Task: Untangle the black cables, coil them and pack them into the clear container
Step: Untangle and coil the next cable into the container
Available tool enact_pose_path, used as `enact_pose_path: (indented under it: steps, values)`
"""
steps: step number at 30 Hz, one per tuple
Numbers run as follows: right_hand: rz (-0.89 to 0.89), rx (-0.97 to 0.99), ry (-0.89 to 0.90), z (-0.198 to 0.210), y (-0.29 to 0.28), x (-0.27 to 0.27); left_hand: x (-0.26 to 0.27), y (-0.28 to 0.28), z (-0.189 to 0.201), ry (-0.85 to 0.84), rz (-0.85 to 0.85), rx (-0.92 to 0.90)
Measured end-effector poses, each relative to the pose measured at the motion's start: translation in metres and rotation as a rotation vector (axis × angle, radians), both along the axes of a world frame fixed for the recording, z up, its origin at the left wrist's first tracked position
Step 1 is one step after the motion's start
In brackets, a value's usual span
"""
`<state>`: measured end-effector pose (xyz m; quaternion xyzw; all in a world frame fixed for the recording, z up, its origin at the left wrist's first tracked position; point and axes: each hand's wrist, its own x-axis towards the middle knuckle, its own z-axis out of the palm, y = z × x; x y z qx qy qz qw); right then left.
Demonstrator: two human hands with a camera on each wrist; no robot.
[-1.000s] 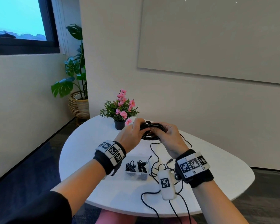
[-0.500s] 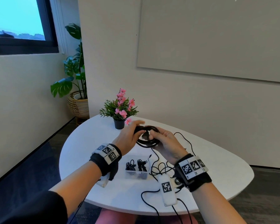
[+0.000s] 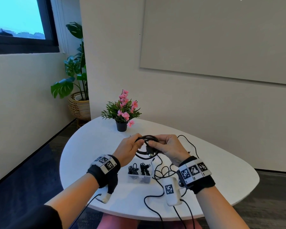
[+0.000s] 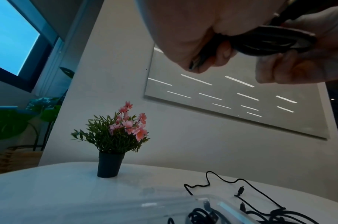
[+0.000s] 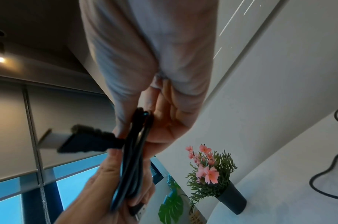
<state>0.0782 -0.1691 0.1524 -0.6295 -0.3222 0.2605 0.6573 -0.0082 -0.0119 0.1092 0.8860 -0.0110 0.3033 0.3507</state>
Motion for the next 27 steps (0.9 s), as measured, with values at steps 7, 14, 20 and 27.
enact_pose_path:
  steps: [7, 14, 20, 27]
  values:
    - [-0.134, 0.026, 0.135, -0.002, 0.004, 0.008, 0.001, -0.007, 0.015, 0.218, -0.100, -0.203]
    - [-0.124, 0.027, 0.189, -0.012, 0.003, 0.013, -0.001, -0.009, 0.018, 0.459, -0.130, -0.150]
    - [-0.126, -0.176, -0.031, -0.039, 0.005, 0.026, -0.006, 0.004, 0.013, 0.610, -0.146, -0.101]
    - [-0.092, -0.447, -0.615, -0.045, 0.036, 0.022, -0.012, 0.026, -0.015, 0.637, 0.130, 0.109]
